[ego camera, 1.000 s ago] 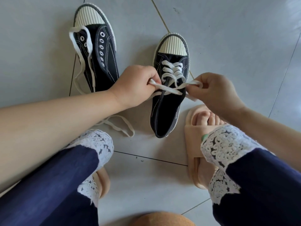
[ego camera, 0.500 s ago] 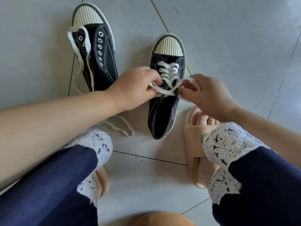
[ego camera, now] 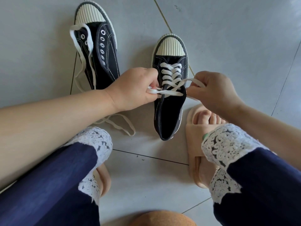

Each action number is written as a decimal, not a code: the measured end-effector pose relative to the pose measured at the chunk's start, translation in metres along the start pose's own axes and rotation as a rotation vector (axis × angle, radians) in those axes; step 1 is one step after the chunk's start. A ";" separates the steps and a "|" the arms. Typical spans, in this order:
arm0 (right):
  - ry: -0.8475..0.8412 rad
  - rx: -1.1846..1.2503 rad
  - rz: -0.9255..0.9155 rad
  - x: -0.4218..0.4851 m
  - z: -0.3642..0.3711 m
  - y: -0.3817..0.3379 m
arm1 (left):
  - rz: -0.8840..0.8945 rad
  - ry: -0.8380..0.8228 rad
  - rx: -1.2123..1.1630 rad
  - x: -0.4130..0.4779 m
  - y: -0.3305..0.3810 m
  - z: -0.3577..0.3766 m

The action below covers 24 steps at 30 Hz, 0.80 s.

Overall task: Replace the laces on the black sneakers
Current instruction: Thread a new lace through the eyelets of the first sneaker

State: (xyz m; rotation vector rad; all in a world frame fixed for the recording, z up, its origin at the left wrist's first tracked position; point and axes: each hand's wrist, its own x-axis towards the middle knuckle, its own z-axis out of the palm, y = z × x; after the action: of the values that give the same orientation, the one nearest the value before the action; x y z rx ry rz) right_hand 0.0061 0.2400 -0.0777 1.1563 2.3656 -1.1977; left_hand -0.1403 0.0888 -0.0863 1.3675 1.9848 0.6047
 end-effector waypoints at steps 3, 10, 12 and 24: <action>-0.156 0.229 0.077 -0.005 -0.005 0.009 | -0.114 0.018 -0.126 -0.003 -0.003 0.000; -0.274 0.280 0.063 -0.010 -0.004 0.017 | -0.187 -0.038 -0.317 -0.006 0.010 0.002; -0.246 0.322 0.061 -0.008 -0.004 0.014 | -0.130 -0.008 -0.265 -0.002 0.017 0.005; -0.228 0.300 0.171 -0.001 -0.018 0.016 | -0.123 0.093 0.013 0.015 0.030 0.022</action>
State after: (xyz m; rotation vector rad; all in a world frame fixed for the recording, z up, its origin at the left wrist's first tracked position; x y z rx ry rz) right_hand 0.0214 0.2592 -0.0748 1.2065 1.9272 -1.5671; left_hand -0.1091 0.1134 -0.0843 1.2342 2.1325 0.6097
